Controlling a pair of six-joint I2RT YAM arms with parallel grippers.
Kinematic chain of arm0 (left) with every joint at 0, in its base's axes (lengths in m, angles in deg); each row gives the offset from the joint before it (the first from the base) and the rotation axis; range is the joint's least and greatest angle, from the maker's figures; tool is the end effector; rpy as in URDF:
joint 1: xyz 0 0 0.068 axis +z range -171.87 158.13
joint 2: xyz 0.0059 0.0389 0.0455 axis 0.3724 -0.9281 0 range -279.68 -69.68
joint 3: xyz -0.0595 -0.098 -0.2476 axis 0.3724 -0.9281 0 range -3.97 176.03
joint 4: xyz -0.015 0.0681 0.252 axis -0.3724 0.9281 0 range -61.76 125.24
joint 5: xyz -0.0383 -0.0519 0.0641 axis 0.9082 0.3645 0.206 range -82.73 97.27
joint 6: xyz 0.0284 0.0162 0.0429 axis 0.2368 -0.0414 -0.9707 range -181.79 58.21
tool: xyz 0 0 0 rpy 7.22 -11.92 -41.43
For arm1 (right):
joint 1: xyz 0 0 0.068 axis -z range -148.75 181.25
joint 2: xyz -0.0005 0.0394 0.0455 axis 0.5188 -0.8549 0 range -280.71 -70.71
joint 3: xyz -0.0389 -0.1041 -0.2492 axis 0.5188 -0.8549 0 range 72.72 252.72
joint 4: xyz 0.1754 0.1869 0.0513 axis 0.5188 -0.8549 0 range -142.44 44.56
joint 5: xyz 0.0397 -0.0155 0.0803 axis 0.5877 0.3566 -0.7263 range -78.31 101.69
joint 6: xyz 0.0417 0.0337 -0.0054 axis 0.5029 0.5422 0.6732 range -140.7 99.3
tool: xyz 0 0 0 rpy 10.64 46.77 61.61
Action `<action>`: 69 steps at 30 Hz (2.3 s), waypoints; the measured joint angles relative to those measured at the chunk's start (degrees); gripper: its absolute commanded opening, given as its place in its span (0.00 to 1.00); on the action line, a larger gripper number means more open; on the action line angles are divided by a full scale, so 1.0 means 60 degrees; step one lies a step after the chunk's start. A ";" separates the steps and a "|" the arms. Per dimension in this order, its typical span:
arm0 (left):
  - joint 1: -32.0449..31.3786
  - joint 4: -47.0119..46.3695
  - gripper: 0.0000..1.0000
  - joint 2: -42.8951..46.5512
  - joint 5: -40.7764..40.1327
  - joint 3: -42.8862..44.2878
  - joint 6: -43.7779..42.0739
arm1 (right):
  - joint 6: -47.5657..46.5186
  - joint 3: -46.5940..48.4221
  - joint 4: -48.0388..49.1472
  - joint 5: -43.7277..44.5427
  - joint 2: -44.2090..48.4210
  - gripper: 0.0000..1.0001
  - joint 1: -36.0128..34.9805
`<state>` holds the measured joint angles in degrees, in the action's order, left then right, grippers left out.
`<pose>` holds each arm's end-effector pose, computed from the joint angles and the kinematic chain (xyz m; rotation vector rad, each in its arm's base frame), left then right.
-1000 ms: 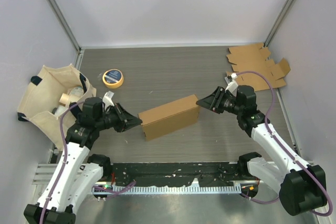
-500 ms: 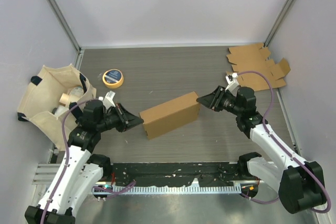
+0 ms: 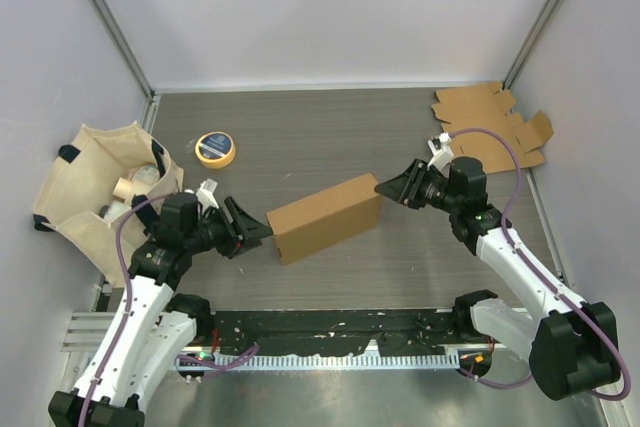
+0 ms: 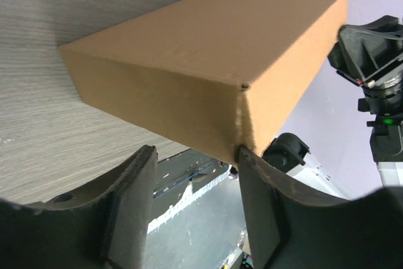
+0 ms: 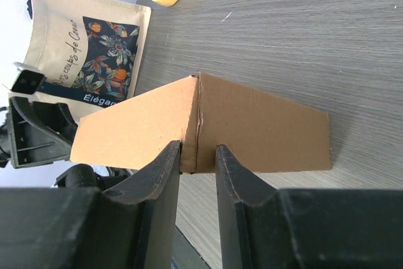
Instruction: Fold the paper box
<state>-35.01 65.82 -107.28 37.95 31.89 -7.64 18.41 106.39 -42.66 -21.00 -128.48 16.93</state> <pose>0.1306 -0.0492 0.2608 -0.5534 2.3788 -1.1885 0.2125 0.0741 0.2538 0.0384 2.0641 1.1519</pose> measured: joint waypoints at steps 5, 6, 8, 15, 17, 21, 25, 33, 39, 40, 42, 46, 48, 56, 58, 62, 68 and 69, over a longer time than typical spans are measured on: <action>0.0025 -0.0302 0.72 0.0208 0.0091 -0.0495 0.0393 | 0.0040 -0.0266 0.0368 0.0106 0.0157 0.21 0.0055; 0.0025 -0.0295 0.73 0.0262 0.0044 -0.0495 0.0415 | 0.0044 -0.0310 0.0401 0.0135 0.0200 0.21 0.0055; 0.0025 -0.0302 0.73 0.0302 0.0000 -0.0495 0.0441 | 0.0047 -0.0328 0.0423 0.0171 0.0233 0.20 0.0055; 0.0025 -0.0357 0.75 0.0277 -0.0109 0.0011 0.0718 | 0.0051 -0.0331 0.0455 0.0262 0.0233 0.20 0.0087; 0.0025 -0.0444 0.75 0.0222 -0.0106 0.0408 0.0769 | 0.0073 -0.0331 0.0430 0.0153 0.0233 0.20 0.0047; 0.0018 -0.0790 0.75 -0.0055 -0.0131 0.1031 0.0874 | 0.0062 -0.0331 0.0423 0.0073 0.0233 0.19 -0.0015; 0.0018 -0.0856 0.72 -0.0259 -0.0171 0.1166 0.0940 | 0.0069 -0.0331 0.0419 0.0066 0.0233 0.19 -0.0011; 0.0018 -0.0841 0.67 -0.0499 -0.0135 0.0885 0.0951 | 0.0076 -0.0328 0.0510 0.0025 0.0146 0.19 -0.0011; -0.0226 -0.0969 0.42 -0.0423 -0.0113 0.0248 0.1016 | 0.0095 -0.0335 0.0656 0.0004 0.0062 0.19 -0.0011; -0.0368 -0.1049 0.34 -0.0361 -0.0142 0.0055 0.1071 | 0.0106 -0.0350 0.0681 0.0004 0.0062 0.18 -0.0015; -0.0710 -0.1242 0.26 -0.0193 -0.0186 -0.0346 0.1268 | 0.0124 -0.0401 0.0794 0.0025 0.0066 0.17 -0.0015; -0.1647 -0.1931 0.13 0.0463 -0.0849 -0.0922 0.1738 | 0.0277 -0.0594 0.0922 0.0321 0.0288 0.16 -0.0011; -0.2259 -0.2218 0.09 0.0597 -0.1395 -0.1064 0.1942 | 0.0331 -0.0714 0.0736 0.0652 0.0634 0.17 -0.0007; -0.4801 -0.3304 0.03 0.0106 -0.3840 -0.1144 0.2226 | 0.0914 -0.1614 0.0022 0.2229 0.2426 0.28 0.0117; -0.5198 -0.3781 0.08 -0.0372 -0.4393 -0.1100 0.2226 | 0.1213 -0.1898 0.0240 0.2656 0.2725 0.32 0.0197; -0.5326 -0.4681 0.12 -0.1453 -0.5410 -0.0914 0.2255 | 0.1690 -0.2175 0.0627 0.3402 0.2856 0.38 0.0324; -0.5351 -0.5359 0.18 -0.1585 -0.6175 -0.1053 0.2310 | 0.2510 -0.2393 0.0208 0.3628 0.3359 0.42 0.0339; -0.5351 -0.5479 0.21 -0.1497 -0.6145 -0.1162 0.2335 | 0.2637 -0.2481 0.0124 0.3628 0.3577 0.43 0.0342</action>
<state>-67.12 32.95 -116.27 1.08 24.92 6.37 34.24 91.51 -41.91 0.77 -107.02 18.98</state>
